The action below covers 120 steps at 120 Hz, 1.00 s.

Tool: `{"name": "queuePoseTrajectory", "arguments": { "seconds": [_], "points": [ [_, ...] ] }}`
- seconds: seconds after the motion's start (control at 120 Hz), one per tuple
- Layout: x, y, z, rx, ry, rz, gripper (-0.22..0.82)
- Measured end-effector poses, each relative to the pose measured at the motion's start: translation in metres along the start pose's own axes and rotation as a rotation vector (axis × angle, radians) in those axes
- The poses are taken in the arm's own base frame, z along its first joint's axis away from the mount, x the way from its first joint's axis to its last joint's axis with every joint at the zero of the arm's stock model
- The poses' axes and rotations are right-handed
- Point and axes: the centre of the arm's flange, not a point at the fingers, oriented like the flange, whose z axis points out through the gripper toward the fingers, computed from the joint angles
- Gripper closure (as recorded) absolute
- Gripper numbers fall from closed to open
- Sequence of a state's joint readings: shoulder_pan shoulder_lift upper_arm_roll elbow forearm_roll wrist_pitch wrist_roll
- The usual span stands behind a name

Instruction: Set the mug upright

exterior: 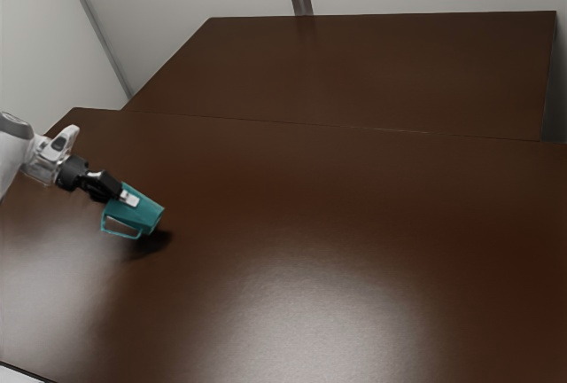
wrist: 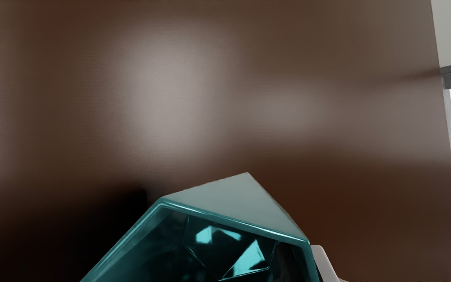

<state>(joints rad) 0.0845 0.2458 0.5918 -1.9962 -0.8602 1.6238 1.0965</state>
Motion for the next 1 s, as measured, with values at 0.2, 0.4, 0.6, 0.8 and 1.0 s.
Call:
{"name": "queuePoseTrajectory", "arguments": {
  "seconds": [0.2, 0.4, 0.6, 0.8, 1.0],
  "points": [
    [0.028, 0.053, 0.01, 0.087, -0.076, 0.123, 0.78],
    [0.057, 0.103, 0.042, 0.231, -0.204, 0.255, 0.78],
    [0.083, 0.145, 0.078, 0.398, -0.307, 0.375, 0.78],
    [0.089, 0.188, 0.118, 0.54, -0.352, 0.473, 0.78],
    [0.079, 0.221, 0.145, 0.636, -0.362, 0.529, 0.78]
  ]
}}
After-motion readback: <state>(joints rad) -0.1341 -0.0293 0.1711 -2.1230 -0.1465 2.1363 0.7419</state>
